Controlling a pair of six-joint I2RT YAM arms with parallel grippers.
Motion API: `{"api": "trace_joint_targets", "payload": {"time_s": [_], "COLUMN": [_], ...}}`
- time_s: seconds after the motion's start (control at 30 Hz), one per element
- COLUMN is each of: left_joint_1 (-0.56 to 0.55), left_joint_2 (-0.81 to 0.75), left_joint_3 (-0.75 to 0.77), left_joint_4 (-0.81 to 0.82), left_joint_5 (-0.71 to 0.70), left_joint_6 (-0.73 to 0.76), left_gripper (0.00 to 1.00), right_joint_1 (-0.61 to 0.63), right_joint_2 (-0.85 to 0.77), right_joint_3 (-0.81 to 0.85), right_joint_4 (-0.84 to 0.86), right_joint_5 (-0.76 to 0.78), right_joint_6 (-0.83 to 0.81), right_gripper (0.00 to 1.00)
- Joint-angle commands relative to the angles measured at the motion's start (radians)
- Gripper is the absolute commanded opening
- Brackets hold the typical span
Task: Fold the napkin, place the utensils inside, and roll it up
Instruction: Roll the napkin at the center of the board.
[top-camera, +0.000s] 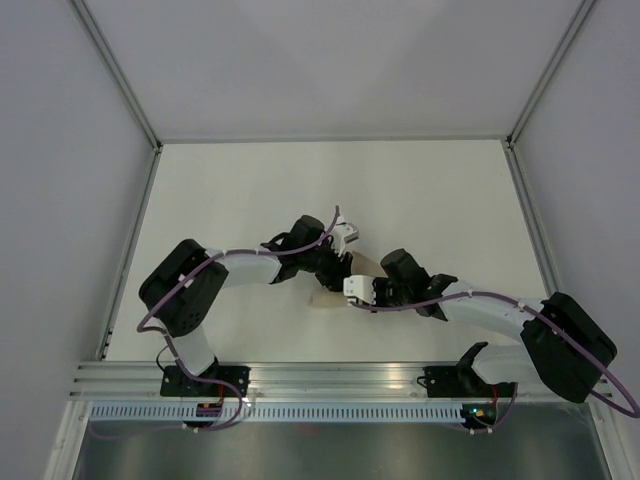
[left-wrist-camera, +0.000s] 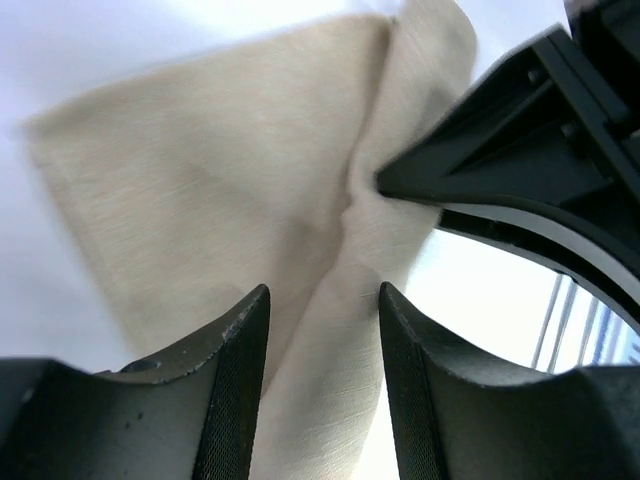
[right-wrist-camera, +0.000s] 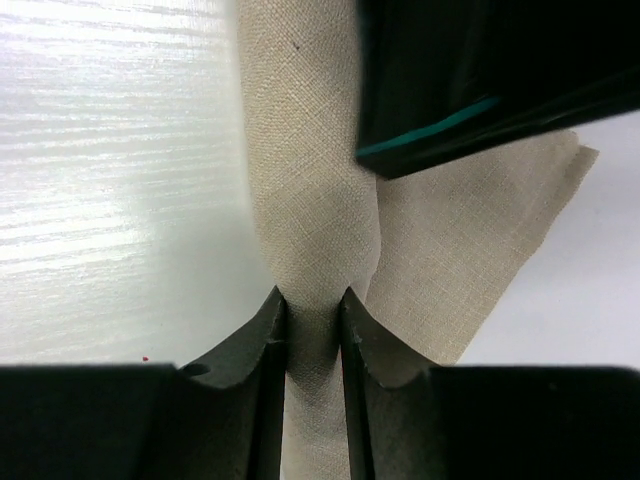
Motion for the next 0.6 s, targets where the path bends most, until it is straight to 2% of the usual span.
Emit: {"api": "trace_joint_targets", "payload": {"time_s": [0.0, 0.17, 0.3, 0.4, 0.57], "left_joint_1": [0.033, 0.042, 0.042, 0.042, 0.006], "left_joint_2": [-0.131, -0.307, -0.515, -0.664, -0.783], "left_joint_3": [-0.052, -0.158, -0.279, -0.368, -0.5], "left_joint_4": [0.118, 0.199, 0.297, 0.415, 0.509], "left_joint_5": [-0.167, -0.435, -0.637, -0.702, -0.774], "left_joint_6": [-0.064, -0.081, -0.104, -0.113, -0.055], "left_gripper": [0.53, 0.54, 0.55, 0.54, 0.55], "right_joint_1": [0.003, -0.014, -0.064, -0.109, -0.213], "right_joint_2": [0.064, 0.144, 0.239, 0.302, 0.478], "right_joint_3": [0.021, 0.106, 0.208, 0.269, 0.436], "right_joint_4": [-0.13, -0.226, -0.338, -0.425, -0.568], "right_joint_5": [-0.069, -0.126, -0.21, -0.276, -0.359], "right_joint_6": [-0.003, -0.024, -0.05, -0.09, -0.155], "right_gripper": [0.05, 0.05, 0.05, 0.04, 0.03]}}
